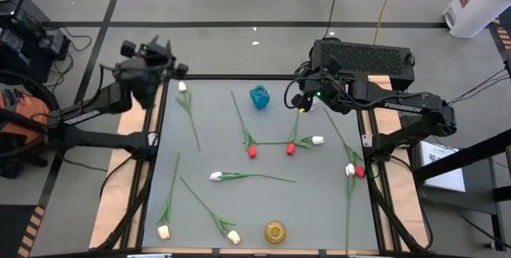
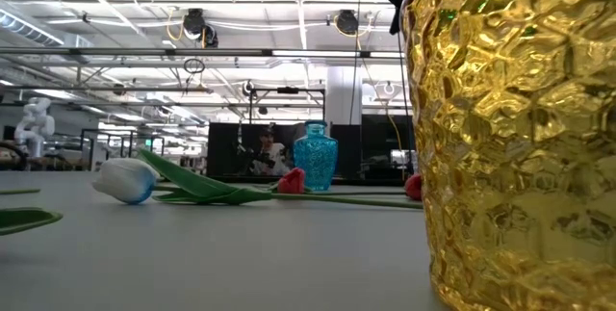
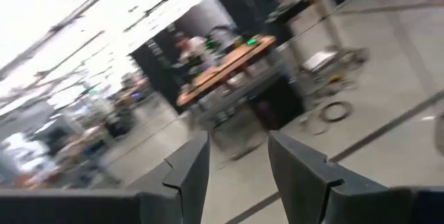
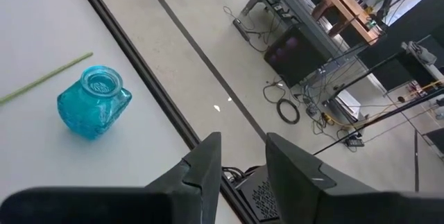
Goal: Sort flowers into vase by color
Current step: Put the top left yellow flower into the blue vase
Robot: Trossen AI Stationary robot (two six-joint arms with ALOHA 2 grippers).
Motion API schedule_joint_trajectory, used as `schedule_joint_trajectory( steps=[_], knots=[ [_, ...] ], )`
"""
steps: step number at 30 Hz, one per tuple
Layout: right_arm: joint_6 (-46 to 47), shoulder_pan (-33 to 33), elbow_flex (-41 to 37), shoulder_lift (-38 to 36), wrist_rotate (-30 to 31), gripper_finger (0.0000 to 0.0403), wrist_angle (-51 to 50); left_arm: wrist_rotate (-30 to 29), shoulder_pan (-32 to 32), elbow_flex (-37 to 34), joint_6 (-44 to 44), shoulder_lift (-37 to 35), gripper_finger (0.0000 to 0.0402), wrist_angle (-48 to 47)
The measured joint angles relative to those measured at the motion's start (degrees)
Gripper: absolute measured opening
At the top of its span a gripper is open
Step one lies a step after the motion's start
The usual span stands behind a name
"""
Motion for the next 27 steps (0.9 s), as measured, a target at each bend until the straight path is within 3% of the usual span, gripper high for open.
schedule_joint_trajectory(
  steps=[9,14,20,27],
  knots=[
    [-0.02,0.0,-0.02,0.0,0.0,0.0105,-0.88,11.79,16.73,4.42,1.49,6.64,0.0157,-1.2],
    [0.65,0.0,-0.02,0.0,0.01,0.0105,-1.65,17.82,24.97,4.38,-6.99,12.39,0.0157,-12.87],
    [1.9,0.0,-0.02,0.0,0.02,0.0105,-2.22,18.04,33.72,4.35,-16.18,18.79,0.0157,-24.58],
    [1.9,0.0,-0.02,0.0,0.02,0.0105,-3.26,28.29,37.35,4.33,-29.71,23.42,0.0157,-32.35]
  ],
)
